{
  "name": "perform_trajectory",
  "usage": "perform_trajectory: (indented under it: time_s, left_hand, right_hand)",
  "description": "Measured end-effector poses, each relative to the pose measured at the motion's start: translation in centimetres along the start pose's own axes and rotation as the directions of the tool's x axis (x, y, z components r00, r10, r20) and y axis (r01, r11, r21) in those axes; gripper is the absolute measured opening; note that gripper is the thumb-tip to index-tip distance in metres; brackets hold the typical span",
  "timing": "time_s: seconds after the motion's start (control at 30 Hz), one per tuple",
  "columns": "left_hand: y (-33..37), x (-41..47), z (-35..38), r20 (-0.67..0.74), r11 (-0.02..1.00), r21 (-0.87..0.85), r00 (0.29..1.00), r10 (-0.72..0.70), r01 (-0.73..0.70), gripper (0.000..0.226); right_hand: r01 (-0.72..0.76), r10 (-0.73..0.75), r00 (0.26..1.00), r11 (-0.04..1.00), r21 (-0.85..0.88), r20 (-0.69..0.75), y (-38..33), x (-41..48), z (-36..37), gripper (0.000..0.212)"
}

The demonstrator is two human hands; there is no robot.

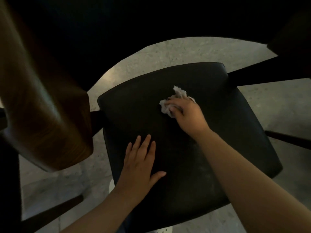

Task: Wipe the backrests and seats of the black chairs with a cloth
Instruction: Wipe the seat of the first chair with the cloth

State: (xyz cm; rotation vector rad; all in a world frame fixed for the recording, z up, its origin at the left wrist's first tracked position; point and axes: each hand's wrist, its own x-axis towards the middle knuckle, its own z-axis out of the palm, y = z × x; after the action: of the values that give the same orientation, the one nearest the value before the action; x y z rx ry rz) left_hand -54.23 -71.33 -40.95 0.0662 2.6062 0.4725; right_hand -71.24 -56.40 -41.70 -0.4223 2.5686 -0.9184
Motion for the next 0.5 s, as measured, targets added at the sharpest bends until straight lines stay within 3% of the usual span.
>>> perform_trajectory:
  time_s: [0.1,0.3,0.5]
  left_hand:
    - [-0.6,-0.5,0.4,0.012,0.999,0.037,0.999,-0.039,0.038,0.085]
    - [-1.0,-0.8,0.0,-0.033,0.999,-0.022,0.999,-0.032,0.031,0.082]
    - [-1.1,-1.0,0.5,-0.028,0.999,-0.019,0.999,-0.046,0.045,0.081]
  right_hand:
    - [0.065,-0.063,0.998,0.991,-0.117,0.023,1.3,-2.0,1.6,0.04]
    - [0.121,-0.098,0.97,0.989,-0.09,0.224,2.4,-9.9,-1.4,0.04]
    - [0.082,-0.093,0.994,0.984,-0.159,-0.062,1.1,-7.4,-1.5,0.032]
